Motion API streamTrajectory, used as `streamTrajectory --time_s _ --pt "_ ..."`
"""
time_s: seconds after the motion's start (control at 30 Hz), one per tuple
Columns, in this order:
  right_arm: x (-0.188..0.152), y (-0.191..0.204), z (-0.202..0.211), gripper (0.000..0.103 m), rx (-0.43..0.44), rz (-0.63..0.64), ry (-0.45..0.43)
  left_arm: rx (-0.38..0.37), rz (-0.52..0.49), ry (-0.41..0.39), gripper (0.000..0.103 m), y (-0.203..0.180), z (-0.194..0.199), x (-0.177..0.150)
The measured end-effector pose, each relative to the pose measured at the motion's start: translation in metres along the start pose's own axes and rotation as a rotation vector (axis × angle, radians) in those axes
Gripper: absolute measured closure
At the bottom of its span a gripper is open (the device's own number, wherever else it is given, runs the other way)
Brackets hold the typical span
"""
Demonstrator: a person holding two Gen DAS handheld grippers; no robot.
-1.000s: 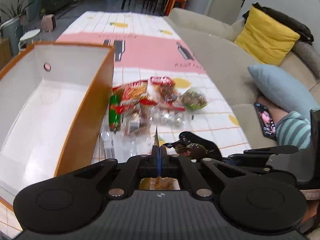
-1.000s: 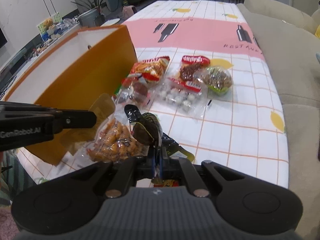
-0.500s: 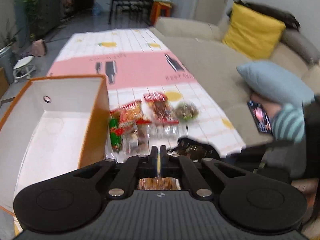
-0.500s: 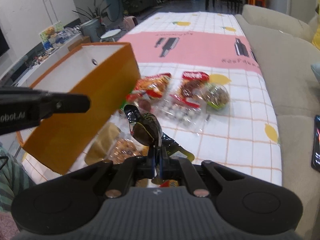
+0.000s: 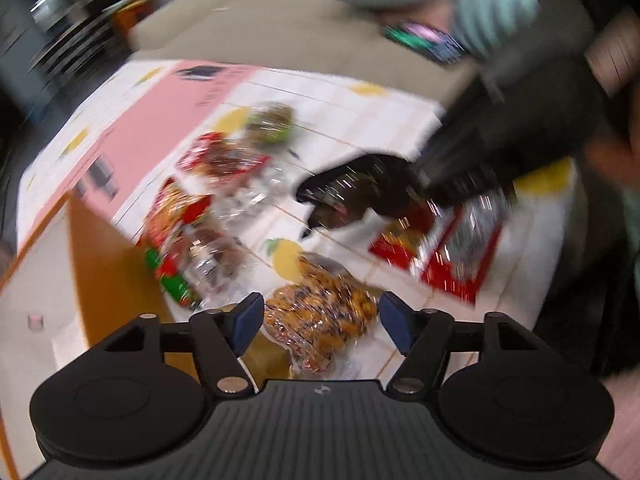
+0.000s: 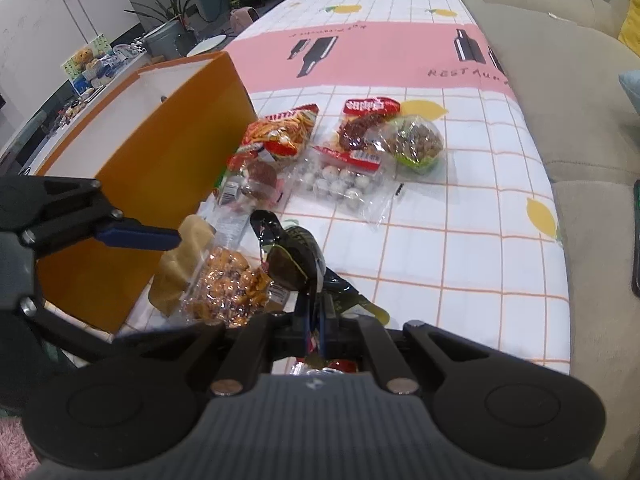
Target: Organize snacks
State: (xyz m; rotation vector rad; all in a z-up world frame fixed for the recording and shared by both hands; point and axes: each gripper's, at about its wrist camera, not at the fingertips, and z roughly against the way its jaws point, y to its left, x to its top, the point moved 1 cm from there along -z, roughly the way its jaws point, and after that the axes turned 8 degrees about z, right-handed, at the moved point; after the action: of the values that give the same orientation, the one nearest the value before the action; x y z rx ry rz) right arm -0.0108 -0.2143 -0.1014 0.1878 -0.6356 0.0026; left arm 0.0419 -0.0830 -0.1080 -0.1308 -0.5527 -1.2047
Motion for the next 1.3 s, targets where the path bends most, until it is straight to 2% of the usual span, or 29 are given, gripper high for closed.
streamTrajectory --time_s 0.13,0.23,0.47,0.67,0.77,0.83,0.93,1.13,1.3 --pt "0.000 -0.003 -0.004 0.103 0.015 -0.010 0.014 -0.002 -0.212 0.056 0.016 -0.009 -0.011 -0.001" --pt "0.001 -0.001 -0.009 0.103 0.025 0.000 0.027 -0.016 -0.305 0.087 0.015 -0.010 -0.019 0.003" --pt "0.002 -0.003 -0.017 0.103 0.031 -0.006 0.046 -0.105 -0.376 0.218 0.014 -0.002 -0.047 0.009" --pt "0.002 -0.003 -0.022 0.103 0.034 -0.007 0.057 -0.156 -0.408 0.271 0.010 0.001 -0.062 0.017" --pt "0.003 -0.003 -0.024 0.103 0.035 -0.008 0.062 -0.195 -0.345 0.283 0.007 0.008 -0.070 0.023" --pt "0.003 -0.004 -0.025 0.103 0.037 -0.012 0.064 -0.212 -0.279 0.292 0.011 0.014 -0.073 0.026" --pt "0.004 -0.006 -0.026 0.103 0.032 -0.021 0.065 -0.195 -0.216 0.281 0.013 0.017 -0.073 0.026" --pt "0.006 -0.010 -0.023 0.103 0.016 -0.043 0.044 -0.165 0.006 0.233 0.016 0.030 -0.060 0.024" --pt "0.009 -0.016 -0.015 0.103 -0.016 -0.069 0.003 -0.092 0.165 0.162 0.017 0.041 -0.038 0.023"
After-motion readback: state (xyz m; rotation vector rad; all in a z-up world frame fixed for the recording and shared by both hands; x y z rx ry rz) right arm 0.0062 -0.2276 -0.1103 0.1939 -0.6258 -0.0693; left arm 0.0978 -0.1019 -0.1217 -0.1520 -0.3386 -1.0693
